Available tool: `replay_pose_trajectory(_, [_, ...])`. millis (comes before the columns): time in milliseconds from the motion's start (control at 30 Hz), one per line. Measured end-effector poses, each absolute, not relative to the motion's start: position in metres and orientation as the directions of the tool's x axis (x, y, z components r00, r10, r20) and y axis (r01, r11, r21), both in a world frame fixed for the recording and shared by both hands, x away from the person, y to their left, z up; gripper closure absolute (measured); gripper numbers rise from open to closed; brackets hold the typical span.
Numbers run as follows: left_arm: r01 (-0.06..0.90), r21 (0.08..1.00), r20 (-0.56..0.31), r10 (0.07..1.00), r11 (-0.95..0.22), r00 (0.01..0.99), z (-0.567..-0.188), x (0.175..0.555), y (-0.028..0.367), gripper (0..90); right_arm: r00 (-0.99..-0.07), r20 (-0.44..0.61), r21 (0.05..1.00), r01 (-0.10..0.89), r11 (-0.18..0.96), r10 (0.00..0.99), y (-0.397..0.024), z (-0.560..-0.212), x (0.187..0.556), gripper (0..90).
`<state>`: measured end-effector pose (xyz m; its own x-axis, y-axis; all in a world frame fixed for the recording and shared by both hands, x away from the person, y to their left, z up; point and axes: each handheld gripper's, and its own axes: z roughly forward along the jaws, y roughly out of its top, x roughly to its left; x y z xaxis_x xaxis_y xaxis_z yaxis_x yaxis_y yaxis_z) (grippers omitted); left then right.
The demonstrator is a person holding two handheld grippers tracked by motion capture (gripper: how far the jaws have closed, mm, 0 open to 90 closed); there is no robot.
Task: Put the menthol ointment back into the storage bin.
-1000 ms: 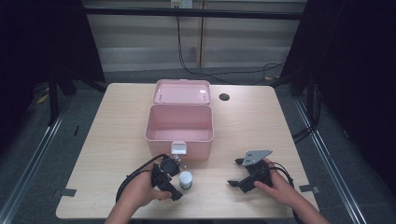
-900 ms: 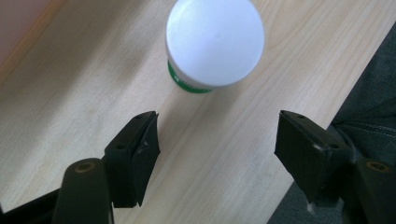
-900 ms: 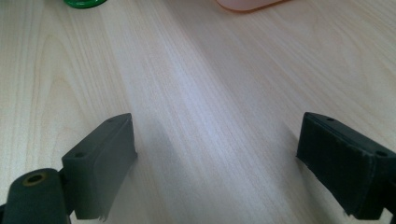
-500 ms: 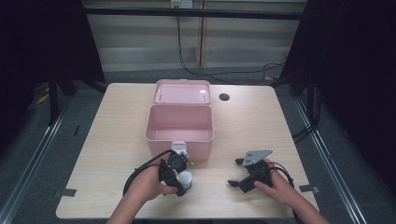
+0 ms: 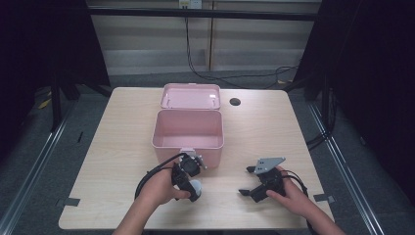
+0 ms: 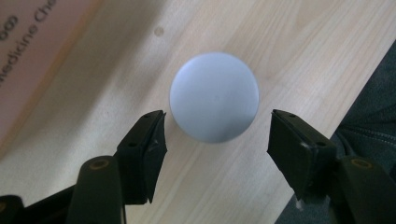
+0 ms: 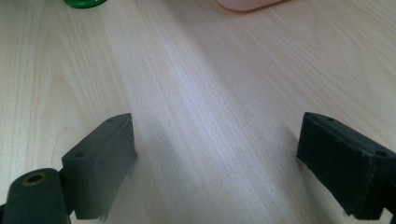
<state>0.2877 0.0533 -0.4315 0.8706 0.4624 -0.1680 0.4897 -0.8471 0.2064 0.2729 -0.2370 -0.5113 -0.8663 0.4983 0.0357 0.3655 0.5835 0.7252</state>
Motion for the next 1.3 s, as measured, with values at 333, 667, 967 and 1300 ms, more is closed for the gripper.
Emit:
replay_pose_trajectory(333, [0.495, 0.197, -0.176, 0.466, -0.846, 0.867, -0.433, 0.295, 0.044, 38.7, -0.866, 0.037, 0.725, 0.367, 0.583, 0.499, -0.237, -0.511, 0.273, 10.8])
replay_pose_trajectory(667, [0.512, 0.181, -0.186, 0.482, -0.839, 0.856, -0.433, 0.300, 0.041, 49.3, -0.866, 0.036, 0.725, 0.366, 0.584, 0.498, -0.237, -0.511, 0.273, 10.8])
replay_pose_trajectory(967, [0.542, 0.179, -0.172, 0.516, -0.821, 0.839, -0.425, 0.303, 0.047, 49.9, -0.867, 0.034, 0.726, 0.363, 0.584, 0.497, -0.237, -0.511, 0.273, 10.8])
replay_pose_trajectory(1300, [0.567, 0.145, -0.208, 0.536, -0.811, 0.818, -0.409, 0.303, 0.058, 50.0, -0.866, 0.033, 0.726, 0.363, 0.584, 0.498, -0.237, -0.511, 0.273, 10.8])
